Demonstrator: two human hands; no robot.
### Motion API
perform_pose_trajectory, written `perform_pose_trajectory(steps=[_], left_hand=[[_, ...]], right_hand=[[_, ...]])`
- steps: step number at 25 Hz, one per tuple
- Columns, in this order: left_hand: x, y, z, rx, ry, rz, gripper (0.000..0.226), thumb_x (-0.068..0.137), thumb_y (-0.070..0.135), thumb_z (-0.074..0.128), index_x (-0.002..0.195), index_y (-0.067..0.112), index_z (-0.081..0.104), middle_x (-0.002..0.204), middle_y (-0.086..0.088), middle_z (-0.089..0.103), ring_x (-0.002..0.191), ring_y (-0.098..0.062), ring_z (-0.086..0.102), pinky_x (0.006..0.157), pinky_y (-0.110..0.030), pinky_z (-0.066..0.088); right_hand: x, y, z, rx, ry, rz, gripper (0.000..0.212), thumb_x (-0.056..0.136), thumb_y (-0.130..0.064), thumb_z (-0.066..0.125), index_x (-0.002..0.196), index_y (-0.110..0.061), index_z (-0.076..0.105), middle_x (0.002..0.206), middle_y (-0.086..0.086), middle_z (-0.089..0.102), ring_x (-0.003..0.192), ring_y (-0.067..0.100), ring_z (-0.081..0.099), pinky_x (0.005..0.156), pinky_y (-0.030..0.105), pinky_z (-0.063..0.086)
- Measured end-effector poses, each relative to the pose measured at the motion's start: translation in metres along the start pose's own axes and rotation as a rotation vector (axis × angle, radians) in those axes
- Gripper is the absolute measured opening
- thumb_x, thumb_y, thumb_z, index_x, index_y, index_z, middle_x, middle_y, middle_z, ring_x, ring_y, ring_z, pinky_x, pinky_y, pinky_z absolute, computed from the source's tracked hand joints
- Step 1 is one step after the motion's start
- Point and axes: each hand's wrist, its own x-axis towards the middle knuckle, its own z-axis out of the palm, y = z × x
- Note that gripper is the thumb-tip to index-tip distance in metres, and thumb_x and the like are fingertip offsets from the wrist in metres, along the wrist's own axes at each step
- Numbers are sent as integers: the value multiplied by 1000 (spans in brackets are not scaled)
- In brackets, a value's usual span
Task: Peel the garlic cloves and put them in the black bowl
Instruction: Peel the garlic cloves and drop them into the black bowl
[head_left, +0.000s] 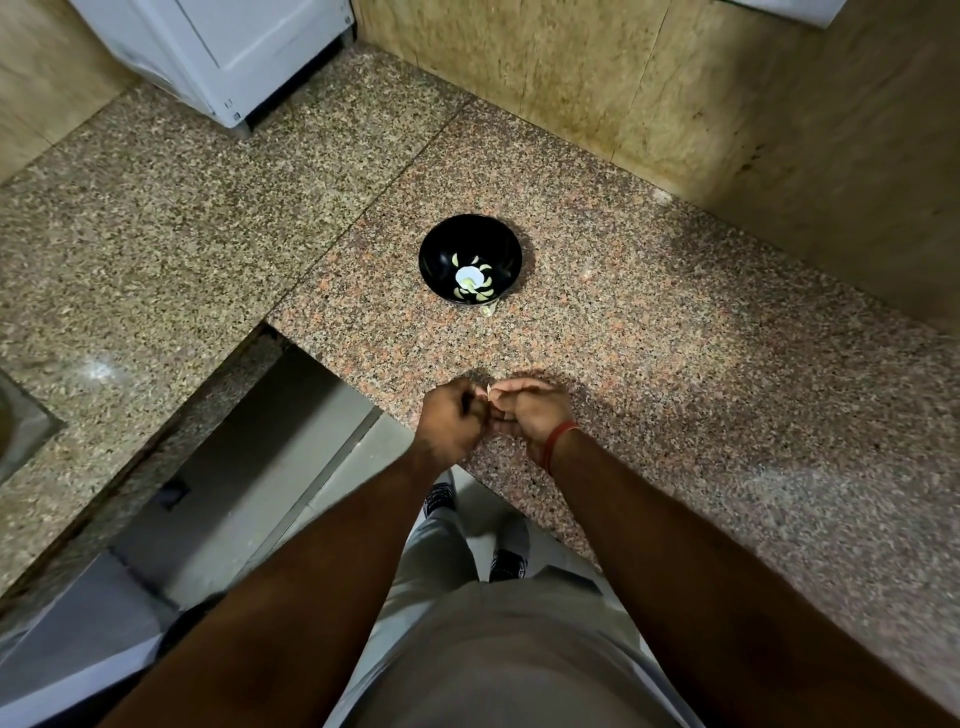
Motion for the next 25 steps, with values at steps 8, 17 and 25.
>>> perform_pose_trajectory(steps=[8,17,25], left_hand=[[4,5,2,-37,-32,-4,9,102,8,55,96,8,62,73,-3,61,54,-12,51,42,-16,38],[11,3,0,54,70,-89,23,95,0,59,89,19,72,83,1,71,68,-16,67,53,-19,52],[3,9,7,-43,57,2,11,90,2,72,88,12,73,75,2,70,54,1,59,50,-12,43]], right_hand=[[-2,4,-16,-87,-65,-126,18,84,13,69,93,-2,74,99,22,74,81,29,71,72,38,63],[2,7,-24,19,-21,-182,17,86,8,71,102,3,72,93,19,76,76,26,74,70,36,64],[7,14,-29,-139,-60,-233,11,89,7,68,98,3,73,93,26,73,75,29,69,77,49,63]])
